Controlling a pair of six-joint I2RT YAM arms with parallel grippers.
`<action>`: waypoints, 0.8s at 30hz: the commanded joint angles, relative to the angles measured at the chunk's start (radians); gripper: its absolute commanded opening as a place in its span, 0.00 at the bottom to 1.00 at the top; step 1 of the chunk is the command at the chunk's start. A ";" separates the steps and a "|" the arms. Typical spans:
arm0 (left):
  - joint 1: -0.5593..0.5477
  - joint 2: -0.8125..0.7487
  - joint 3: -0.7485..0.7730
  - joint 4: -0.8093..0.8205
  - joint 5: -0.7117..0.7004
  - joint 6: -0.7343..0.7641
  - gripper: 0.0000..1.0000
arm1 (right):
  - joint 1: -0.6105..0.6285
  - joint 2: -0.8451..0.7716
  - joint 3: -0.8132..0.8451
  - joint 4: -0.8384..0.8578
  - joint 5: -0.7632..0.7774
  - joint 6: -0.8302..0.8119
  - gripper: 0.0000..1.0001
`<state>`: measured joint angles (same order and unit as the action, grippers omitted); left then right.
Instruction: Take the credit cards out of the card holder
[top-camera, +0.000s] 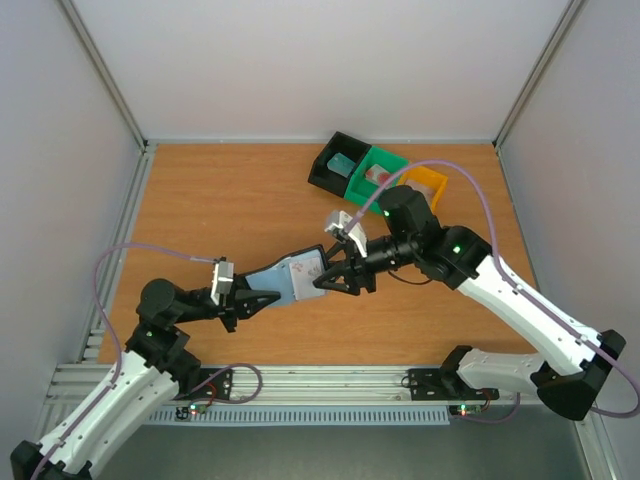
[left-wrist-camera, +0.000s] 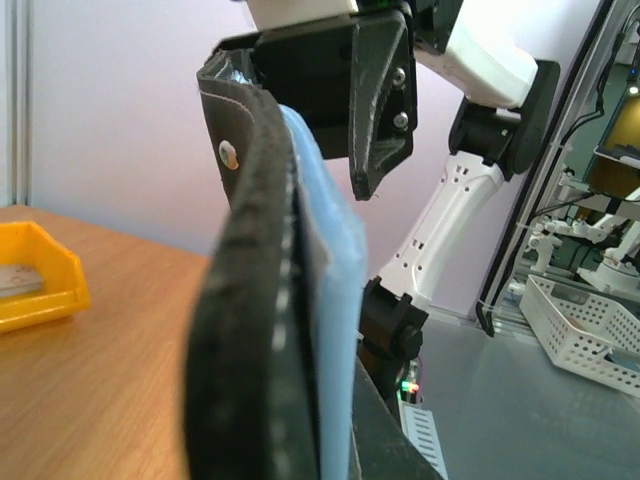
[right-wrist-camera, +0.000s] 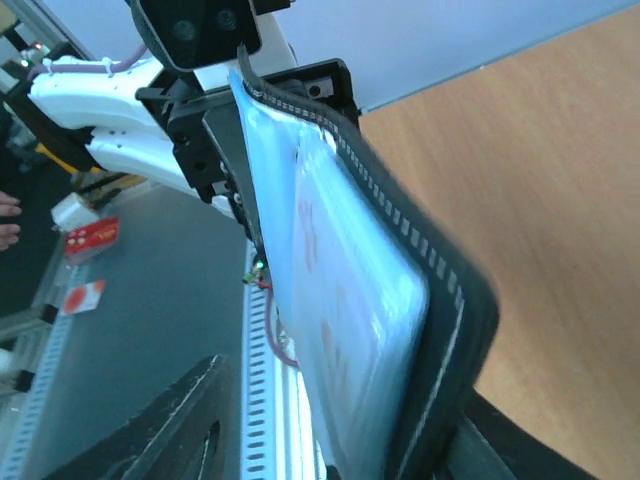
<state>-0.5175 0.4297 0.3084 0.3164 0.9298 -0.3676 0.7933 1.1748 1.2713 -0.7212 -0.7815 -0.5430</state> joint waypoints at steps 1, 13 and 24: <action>-0.001 -0.033 -0.012 0.123 -0.033 0.004 0.00 | -0.042 -0.088 -0.053 0.022 0.020 -0.029 0.51; -0.001 -0.062 -0.023 0.136 0.013 0.098 0.00 | -0.058 -0.069 -0.065 0.040 0.089 -0.074 0.27; -0.001 -0.055 -0.025 0.130 0.018 0.104 0.00 | -0.052 -0.006 -0.081 0.124 -0.012 -0.003 0.49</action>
<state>-0.5175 0.3840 0.2913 0.3641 0.9363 -0.2832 0.7395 1.1389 1.1938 -0.6456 -0.7391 -0.5819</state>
